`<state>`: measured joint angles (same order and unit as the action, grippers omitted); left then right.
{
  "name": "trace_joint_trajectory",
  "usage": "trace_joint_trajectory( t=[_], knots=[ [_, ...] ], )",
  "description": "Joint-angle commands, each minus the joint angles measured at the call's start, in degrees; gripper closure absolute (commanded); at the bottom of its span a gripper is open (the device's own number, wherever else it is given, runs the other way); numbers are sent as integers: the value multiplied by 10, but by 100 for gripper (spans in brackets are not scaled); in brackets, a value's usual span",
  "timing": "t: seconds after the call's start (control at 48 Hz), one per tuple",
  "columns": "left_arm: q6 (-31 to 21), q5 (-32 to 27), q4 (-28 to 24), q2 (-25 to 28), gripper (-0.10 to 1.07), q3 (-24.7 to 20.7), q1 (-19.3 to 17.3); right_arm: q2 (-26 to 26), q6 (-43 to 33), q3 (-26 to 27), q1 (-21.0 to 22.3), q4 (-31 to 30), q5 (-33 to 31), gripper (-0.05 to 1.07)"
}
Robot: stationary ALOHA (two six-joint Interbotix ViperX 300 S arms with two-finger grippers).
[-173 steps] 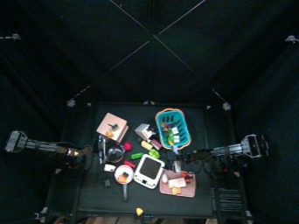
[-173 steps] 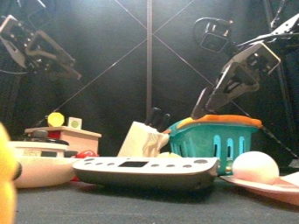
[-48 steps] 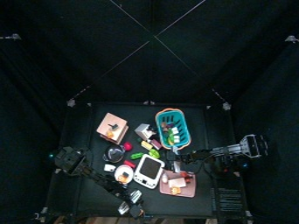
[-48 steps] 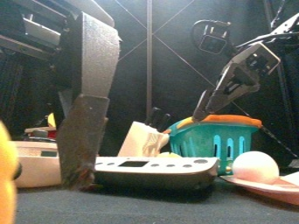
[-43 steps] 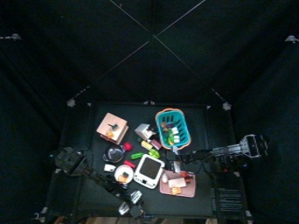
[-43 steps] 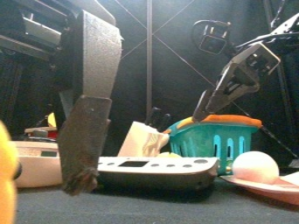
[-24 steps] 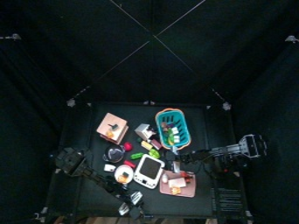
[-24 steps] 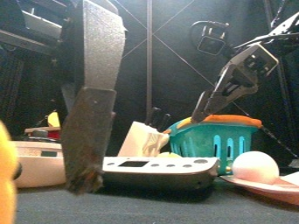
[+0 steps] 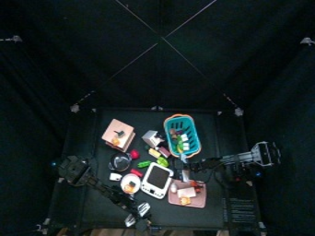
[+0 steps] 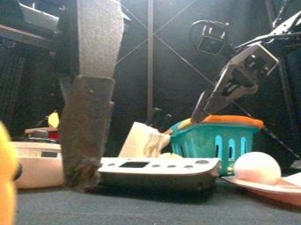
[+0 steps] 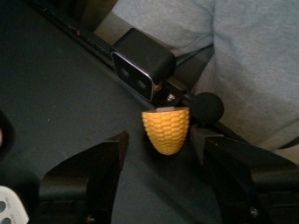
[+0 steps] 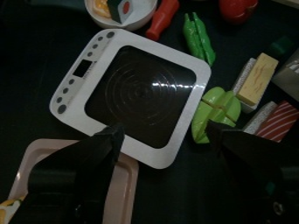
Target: Grab corn top
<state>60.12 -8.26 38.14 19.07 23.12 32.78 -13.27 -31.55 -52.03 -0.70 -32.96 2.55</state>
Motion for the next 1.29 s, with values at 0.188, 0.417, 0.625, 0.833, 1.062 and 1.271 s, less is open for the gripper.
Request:
trace_joint_trajectory(
  t=[0.188,0.417,0.625,0.833,1.062,1.271],
  knots=[
    [-2,2,-1,-5,21,-13,1,-7,1,11,2,0,2,-1],
    [2,2,-4,-2,20,-15,-4,-7,0,11,3,0,2,-1],
    [1,2,-27,-3,20,-17,-6,-5,1,11,3,0,2,-1],
    [1,2,-34,0,15,-21,-6,-4,1,12,4,0,4,-1],
    [2,2,-44,2,10,-24,-6,-4,2,11,4,0,2,-1],
    [2,2,-69,2,11,-26,-6,-4,2,11,4,0,4,-1]
  ],
)
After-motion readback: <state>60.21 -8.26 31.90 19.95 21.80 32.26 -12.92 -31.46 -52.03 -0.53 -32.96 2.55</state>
